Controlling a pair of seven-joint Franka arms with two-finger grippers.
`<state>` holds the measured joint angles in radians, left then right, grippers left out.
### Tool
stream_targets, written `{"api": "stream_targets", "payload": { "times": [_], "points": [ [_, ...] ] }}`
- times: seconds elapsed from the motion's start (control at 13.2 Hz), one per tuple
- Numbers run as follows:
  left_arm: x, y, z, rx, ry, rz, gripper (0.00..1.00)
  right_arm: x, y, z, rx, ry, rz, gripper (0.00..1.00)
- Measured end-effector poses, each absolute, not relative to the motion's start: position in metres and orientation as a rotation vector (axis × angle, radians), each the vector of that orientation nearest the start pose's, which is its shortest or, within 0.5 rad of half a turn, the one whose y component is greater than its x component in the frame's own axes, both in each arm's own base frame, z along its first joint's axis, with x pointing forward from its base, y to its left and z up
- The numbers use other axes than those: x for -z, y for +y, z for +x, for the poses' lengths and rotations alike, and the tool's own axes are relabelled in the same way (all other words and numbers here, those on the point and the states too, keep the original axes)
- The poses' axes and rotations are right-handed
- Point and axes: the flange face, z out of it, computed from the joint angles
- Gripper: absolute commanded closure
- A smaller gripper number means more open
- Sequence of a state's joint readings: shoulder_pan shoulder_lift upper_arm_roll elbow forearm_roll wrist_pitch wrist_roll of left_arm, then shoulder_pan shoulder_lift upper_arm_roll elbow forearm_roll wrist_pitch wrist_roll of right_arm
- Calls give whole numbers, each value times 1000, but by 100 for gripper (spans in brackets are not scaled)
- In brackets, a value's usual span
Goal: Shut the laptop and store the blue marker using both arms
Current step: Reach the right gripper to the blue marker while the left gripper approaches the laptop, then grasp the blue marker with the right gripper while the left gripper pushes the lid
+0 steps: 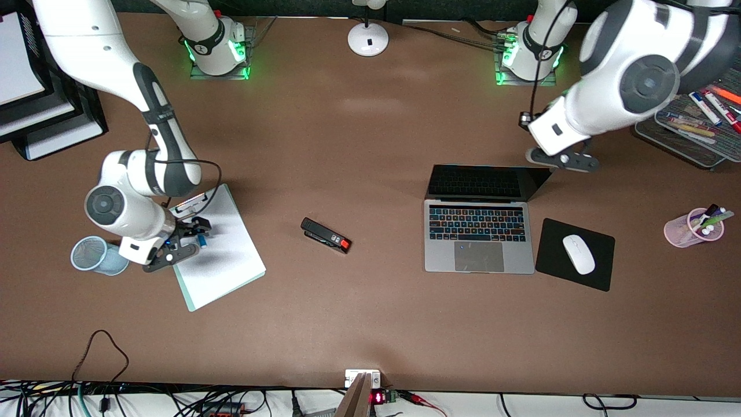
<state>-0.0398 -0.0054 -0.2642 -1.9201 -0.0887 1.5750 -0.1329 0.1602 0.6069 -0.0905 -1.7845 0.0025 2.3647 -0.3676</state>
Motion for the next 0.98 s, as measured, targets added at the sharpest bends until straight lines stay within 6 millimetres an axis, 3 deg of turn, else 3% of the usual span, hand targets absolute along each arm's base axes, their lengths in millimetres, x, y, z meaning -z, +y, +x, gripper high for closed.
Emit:
{"api": "stream_targets", "payload": {
  "times": [0.08,0.3,0.68,0.83,0.98],
  "points": [
    [-463,-165,483,-529,242,-3093,96,-208,51,654,-38,-716,-3108,0],
    [-447,-166,473,-492,243,-3097,97,-203,51,655,-30,-726,-3107,18],
    [-435,-179,470,-443,278,-3104,98,-194,48,647,-68,-777,-3090,19],
    [-427,-191,467,-400,304,-3122,99,-186,46,641,-97,-776,-3086,24],
    [-414,-209,460,-334,346,-3132,100,-182,46,638,-111,-776,-3084,43]
  ]
}}
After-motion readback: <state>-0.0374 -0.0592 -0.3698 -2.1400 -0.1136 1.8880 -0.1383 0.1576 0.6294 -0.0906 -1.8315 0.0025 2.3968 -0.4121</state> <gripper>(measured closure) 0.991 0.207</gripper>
